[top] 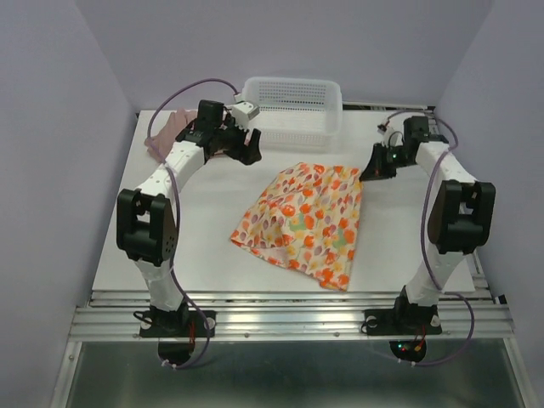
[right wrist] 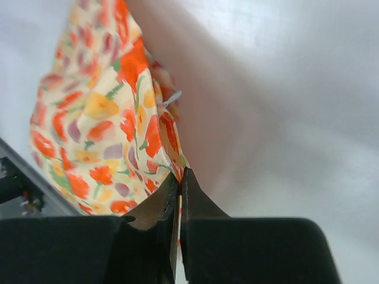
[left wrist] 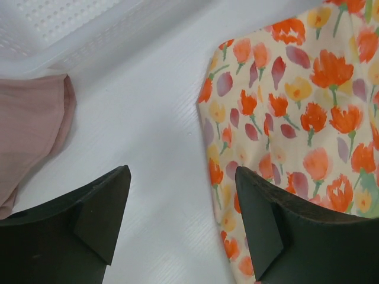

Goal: Fold and stack the skirts
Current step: Flatten the skirt out

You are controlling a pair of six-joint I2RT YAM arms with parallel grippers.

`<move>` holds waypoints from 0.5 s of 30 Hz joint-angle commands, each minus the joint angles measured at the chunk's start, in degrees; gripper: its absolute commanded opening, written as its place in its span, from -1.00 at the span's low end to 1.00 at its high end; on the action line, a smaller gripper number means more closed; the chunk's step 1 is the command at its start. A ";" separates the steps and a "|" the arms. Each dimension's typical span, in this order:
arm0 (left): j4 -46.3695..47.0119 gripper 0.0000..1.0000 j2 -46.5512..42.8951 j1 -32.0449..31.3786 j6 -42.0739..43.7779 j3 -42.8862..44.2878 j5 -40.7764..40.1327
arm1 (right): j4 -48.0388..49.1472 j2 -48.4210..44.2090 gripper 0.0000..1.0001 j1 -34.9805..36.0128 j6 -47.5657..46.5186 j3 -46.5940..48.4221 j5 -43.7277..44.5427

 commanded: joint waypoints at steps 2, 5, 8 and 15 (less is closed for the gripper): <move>6.52 0.66 -7.60 0.43 -2.72 -4.63 4.80 | -9.10 -4.68 -0.99 0.25 -13.11 17.88 -2.79; 10.38 0.66 -11.12 2.27 -4.82 -8.23 7.70 | -16.74 -3.01 -0.99 4.28 -22.65 29.49 -4.63; 14.43 0.67 -14.81 4.91 -6.32 -11.31 9.72 | -23.52 -4.66 -0.99 12.53 -34.51 35.66 -3.68; 10.50 0.74 -19.30 6.58 0.69 -14.48 9.82 | -23.72 -20.30 -0.99 31.17 -45.46 8.29 1.68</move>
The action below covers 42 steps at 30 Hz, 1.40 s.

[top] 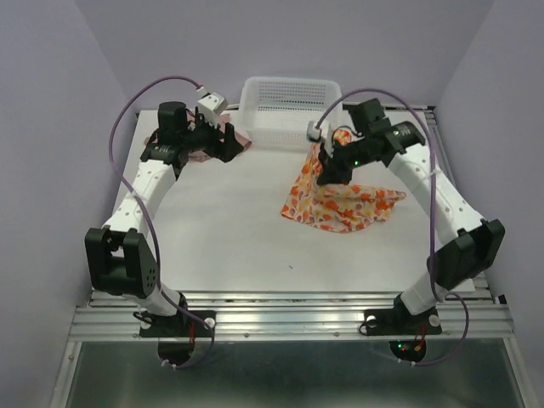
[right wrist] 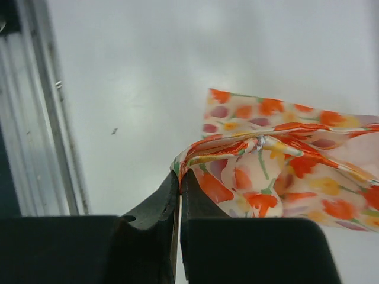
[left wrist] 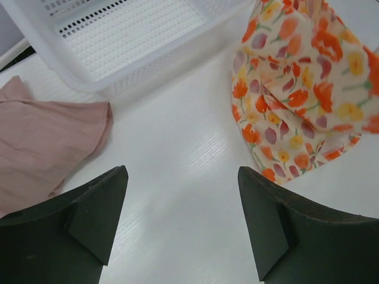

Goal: Fold and stack the skirts
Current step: Flatten the skirt out

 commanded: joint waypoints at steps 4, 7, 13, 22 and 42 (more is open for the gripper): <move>-4.81 0.75 -1.55 -0.56 8.50 -2.74 2.08 | 1.45 -16.10 -0.99 13.66 -13.55 -34.21 11.10; -5.96 0.69 -1.63 -0.56 13.23 -5.37 6.54 | 6.37 -21.37 -0.99 16.39 -14.17 -46.27 14.79; -1.84 0.84 -7.42 -2.14 38.99 -17.06 15.36 | 8.05 -21.75 -0.99 16.40 -12.24 -48.58 16.91; -4.15 0.46 -14.71 -11.72 66.62 -27.33 2.43 | 9.55 -23.32 -0.99 16.40 -10.66 -49.46 20.17; -13.71 0.40 -10.24 -16.47 37.17 -24.80 0.32 | 9.29 -30.53 -0.99 16.40 -7.23 -49.19 23.07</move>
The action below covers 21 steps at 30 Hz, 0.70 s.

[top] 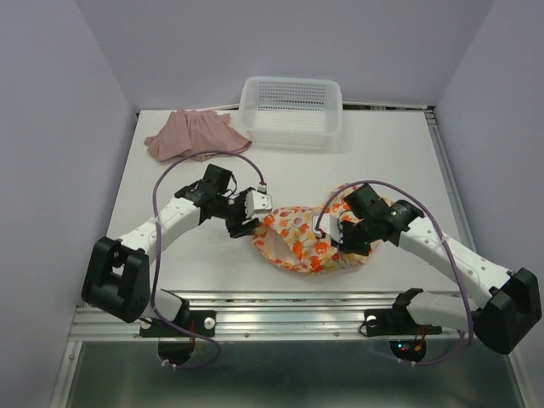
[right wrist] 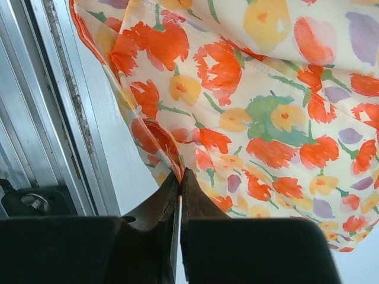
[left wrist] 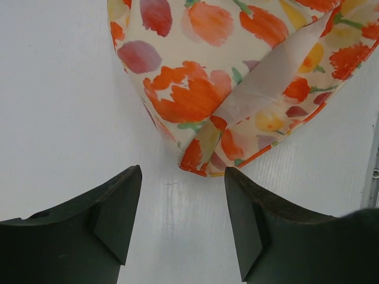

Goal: Fold and stack the skirts
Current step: Flatten the skirt out

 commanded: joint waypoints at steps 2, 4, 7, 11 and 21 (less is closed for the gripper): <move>5.45 0.42 -1.85 -1.41 -9.57 -0.30 -2.89 | 1.48 -2.87 -0.99 0.20 1.32 1.25 1.45; 9.75 0.42 -1.68 -3.08 -13.95 -0.57 -5.78 | 1.13 -3.57 -0.99 0.20 1.32 1.34 1.45; 11.97 0.42 -0.37 -3.61 -16.87 0.21 -6.94 | 0.87 -4.10 -0.99 0.20 1.58 1.52 1.37; 12.15 0.38 1.57 -3.96 -18.11 1.18 -4.93 | 0.86 -4.97 -0.99 0.20 2.20 1.78 2.42; 10.13 -1.00 5.45 0.33 -20.04 6.54 -17.83 | 3.67 -8.84 -0.99 -2.25 3.00 6.78 9.88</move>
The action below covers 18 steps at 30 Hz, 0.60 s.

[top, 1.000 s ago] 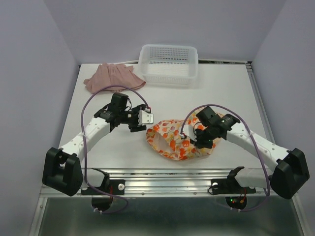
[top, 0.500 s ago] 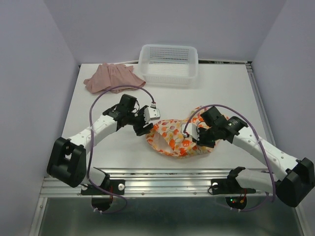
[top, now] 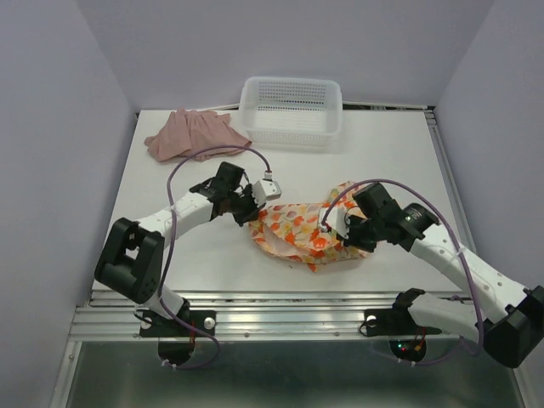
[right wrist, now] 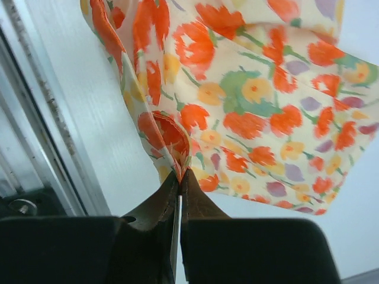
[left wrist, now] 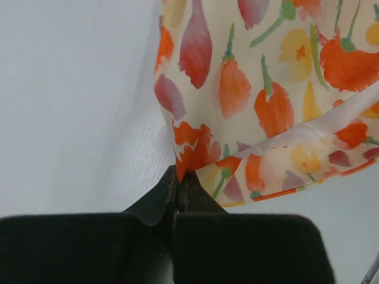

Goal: Fold and stack the skirts
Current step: Flatten the skirt out

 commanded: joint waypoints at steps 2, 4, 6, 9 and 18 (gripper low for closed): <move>-0.19 -1.00 -5.23 7.46 -2.27 9.34 -11.55 | 5.60 -2.94 -0.99 -8.75 -3.13 10.43 6.07; 0.07 -1.00 -8.30 8.62 -2.36 12.86 -15.24 | 7.62 -2.16 -0.99 -13.05 -4.55 14.13 5.64; 1.39 -1.00 -10.15 9.07 -2.37 17.96 -19.73 | 10.78 1.00 -0.99 -16.68 -5.16 18.61 3.79; 2.36 -1.00 -11.92 8.11 -2.89 25.16 -24.57 | 14.21 6.54 -0.99 -19.86 -5.95 29.67 1.86; -8.00 -1.00 -13.41 7.22 -2.63 36.62 -33.55 | 16.42 12.44 -0.99 -22.67 -9.47 42.10 3.00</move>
